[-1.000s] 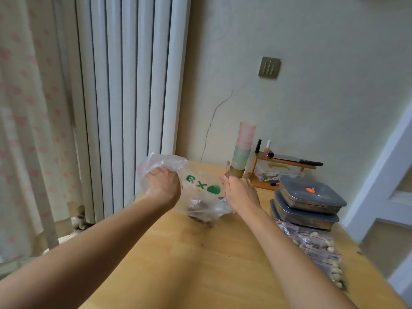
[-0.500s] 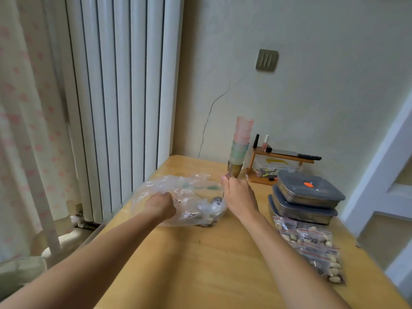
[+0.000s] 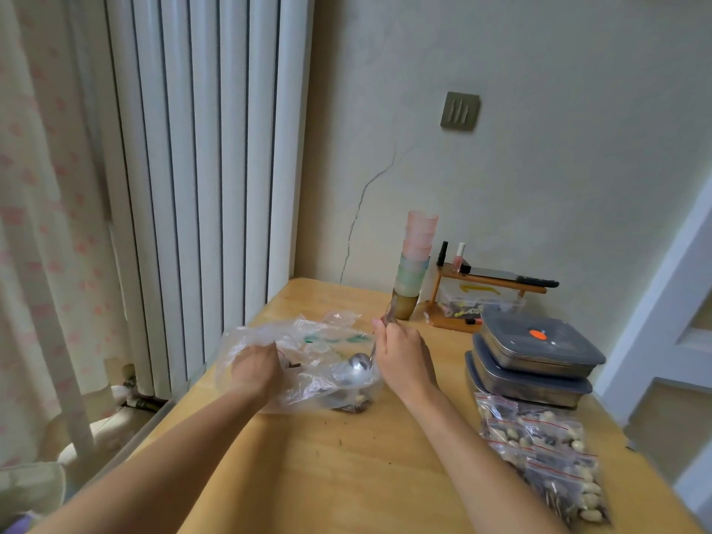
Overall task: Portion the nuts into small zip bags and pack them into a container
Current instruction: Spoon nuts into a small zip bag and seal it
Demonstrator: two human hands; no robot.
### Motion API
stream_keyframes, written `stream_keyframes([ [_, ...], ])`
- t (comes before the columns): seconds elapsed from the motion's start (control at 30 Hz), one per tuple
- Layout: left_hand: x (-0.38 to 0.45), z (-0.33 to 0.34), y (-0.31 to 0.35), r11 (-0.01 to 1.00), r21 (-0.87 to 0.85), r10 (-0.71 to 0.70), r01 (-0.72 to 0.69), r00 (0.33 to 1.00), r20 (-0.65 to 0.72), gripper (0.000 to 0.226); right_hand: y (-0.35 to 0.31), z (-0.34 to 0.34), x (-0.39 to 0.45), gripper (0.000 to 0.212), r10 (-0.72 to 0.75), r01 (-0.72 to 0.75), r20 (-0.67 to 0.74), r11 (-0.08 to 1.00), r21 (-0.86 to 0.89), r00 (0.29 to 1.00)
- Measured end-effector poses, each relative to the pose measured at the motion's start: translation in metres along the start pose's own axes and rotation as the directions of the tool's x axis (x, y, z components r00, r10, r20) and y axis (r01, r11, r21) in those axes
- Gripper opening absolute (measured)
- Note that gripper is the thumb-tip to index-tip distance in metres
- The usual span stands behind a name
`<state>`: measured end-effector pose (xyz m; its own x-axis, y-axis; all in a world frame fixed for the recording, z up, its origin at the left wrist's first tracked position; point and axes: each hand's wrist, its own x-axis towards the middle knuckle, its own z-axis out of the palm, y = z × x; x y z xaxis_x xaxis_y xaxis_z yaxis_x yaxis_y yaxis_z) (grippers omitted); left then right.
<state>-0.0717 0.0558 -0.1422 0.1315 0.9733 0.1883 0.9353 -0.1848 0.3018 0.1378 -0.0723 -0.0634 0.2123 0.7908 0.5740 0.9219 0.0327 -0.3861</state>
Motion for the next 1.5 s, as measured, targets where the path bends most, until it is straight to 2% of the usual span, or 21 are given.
stream_keyframes([
  [0.17, 0.009, 0.007, -0.008, 0.986, -0.159, -0.054, 0.055, 0.998, 0.013, 0.014, 0.003, 0.004, 0.001, 0.035, -0.028, 0.028, 0.002, 1.0, 0.008, 1.0],
  [0.23, 0.01, 0.008, -0.007, 0.969, -0.237, -0.075, 0.076, 0.997, 0.015, 0.023, 0.005, 0.005, 0.001, 0.037, -0.034, 0.034, 0.006, 0.999, 0.009, 0.999],
  [0.37, 0.015, 0.009, -0.006, 0.96, -0.262, -0.108, 0.101, 0.994, -0.01, 0.02, 0.004, 0.005, 0.0, 0.034, -0.044, 0.044, 0.027, 0.999, 0.01, 0.999],
  [0.47, 0.012, 0.0, 0.002, 0.954, -0.287, -0.116, 0.087, 0.99, -0.086, 0.02, 0.003, 0.002, -0.002, 0.032, -0.045, 0.045, 0.032, 0.999, 0.014, 0.998],
  [0.57, 0.015, -0.019, 0.014, 0.923, -0.376, -0.158, 0.077, 0.969, -0.189, 0.03, 0.002, 0.001, -0.002, 0.031, -0.042, 0.042, 0.041, 0.999, -0.008, 0.998],
  [0.67, 0.019, -0.042, 0.029, 0.874, -0.483, -0.186, 0.056, 0.956, -0.226, 0.026, -0.001, 0.001, -0.001, 0.036, -0.029, 0.031, 0.053, 0.999, -0.036, 0.998],
  [0.77, 0.018, -0.059, 0.041, 0.867, -0.498, -0.134, -0.014, 0.956, -0.26, 0.026, -0.007, 0.001, 0.0, 0.039, -0.011, 0.015, 0.083, 0.998, -0.056, 0.996],
  [1.07, 0.003, -0.084, 0.078, 0.911, -0.35, 0.115, -0.218, 0.949, -0.293, 0.027, -0.013, -0.006, -0.002, 0.041, 0.044, -0.035, 0.146, 0.997, -0.067, 0.988],
  [1.13, -0.003, -0.087, 0.084, 0.898, -0.376, 0.139, -0.23, 0.958, -0.252, 0.027, -0.011, -0.008, -0.004, 0.04, 0.04, -0.035, 0.117, 0.998, -0.046, 0.992],
  [1.23, -0.01, -0.087, 0.084, 0.894, -0.412, 0.097, -0.175, 0.974, -0.203, 0.025, -0.009, -0.014, -0.006, 0.039, 0.044, -0.044, 0.026, 0.999, -0.002, 0.999],
  [1.33, -0.01, -0.074, 0.077, 0.957, -0.265, 0.073, -0.117, 0.983, -0.17, 0.047, -0.006, -0.018, -0.007, 0.038, 0.018, -0.018, 0.018, 1.0, -0.023, 1.0],
  [1.4, -0.015, -0.064, 0.072, 0.987, -0.124, 0.09, -0.098, 0.994, -0.064, 0.035, -0.004, -0.02, -0.008, 0.039, 0.022, -0.017, 0.053, 0.996, -0.09, 0.998],
  [1.5, -0.023, -0.051, 0.063, 0.989, -0.109, 0.118, -0.105, 0.986, 0.118, 0.024, -0.002, -0.022, -0.009, 0.04, 0.05, -0.041, 0.075, 0.991, -0.126, 0.996],
])
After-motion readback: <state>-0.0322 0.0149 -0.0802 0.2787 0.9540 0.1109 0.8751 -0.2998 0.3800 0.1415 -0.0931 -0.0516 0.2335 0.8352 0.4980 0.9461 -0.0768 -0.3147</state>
